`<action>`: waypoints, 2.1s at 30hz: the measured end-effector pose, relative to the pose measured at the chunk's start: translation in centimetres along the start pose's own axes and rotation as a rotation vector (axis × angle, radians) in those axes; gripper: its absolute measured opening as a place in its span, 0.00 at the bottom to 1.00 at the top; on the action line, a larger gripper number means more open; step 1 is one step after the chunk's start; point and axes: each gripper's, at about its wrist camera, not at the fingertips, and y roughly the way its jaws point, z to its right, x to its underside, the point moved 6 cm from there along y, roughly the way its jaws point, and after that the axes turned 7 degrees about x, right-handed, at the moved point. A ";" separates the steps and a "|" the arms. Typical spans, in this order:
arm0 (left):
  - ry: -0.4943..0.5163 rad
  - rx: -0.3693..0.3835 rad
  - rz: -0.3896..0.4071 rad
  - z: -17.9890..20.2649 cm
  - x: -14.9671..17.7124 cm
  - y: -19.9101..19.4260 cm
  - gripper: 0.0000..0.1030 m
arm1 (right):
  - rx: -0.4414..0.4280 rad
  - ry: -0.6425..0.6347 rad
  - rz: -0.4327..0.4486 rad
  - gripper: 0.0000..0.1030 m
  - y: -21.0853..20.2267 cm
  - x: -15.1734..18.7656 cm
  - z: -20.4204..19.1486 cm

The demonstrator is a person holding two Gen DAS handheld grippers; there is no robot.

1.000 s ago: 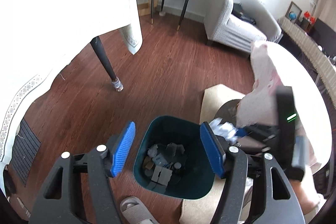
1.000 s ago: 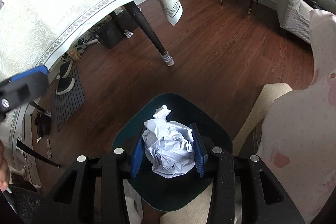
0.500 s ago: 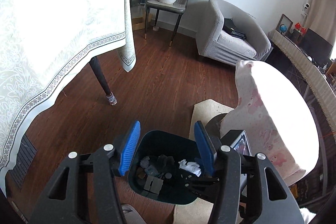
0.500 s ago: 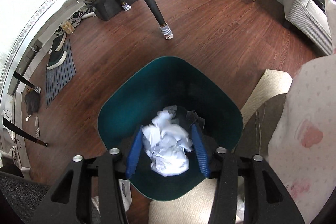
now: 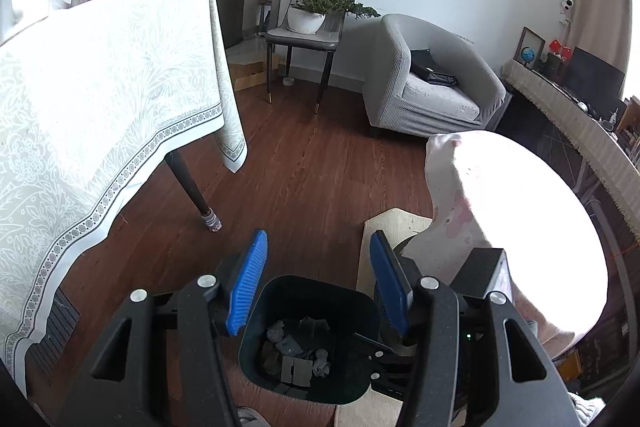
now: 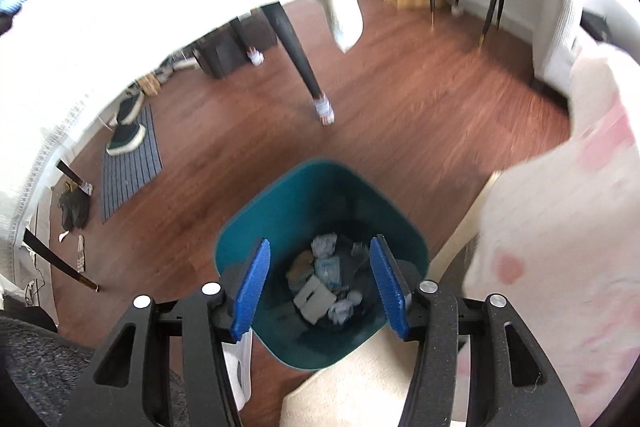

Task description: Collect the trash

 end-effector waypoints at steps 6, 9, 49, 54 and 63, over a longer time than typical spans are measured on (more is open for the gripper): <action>0.034 -0.002 0.037 2.2 -1.1 -0.8 0.56 | 0.039 0.017 0.180 0.45 -7.2 -2.3 1.7; 0.063 -0.009 0.058 3.5 -1.6 -1.4 0.63 | 0.092 0.060 0.264 0.45 -11.1 -2.6 3.8; 0.172 -0.130 0.059 11.2 10.9 -5.2 0.97 | 0.352 0.287 0.408 0.97 -28.1 17.7 17.7; 0.161 -0.133 0.082 11.2 11.1 -5.5 0.97 | 0.357 0.275 0.428 0.97 -28.5 17.8 17.1; 0.182 -0.150 0.090 11.6 11.4 -5.5 0.97 | 0.356 0.270 0.439 0.97 -28.4 17.5 16.3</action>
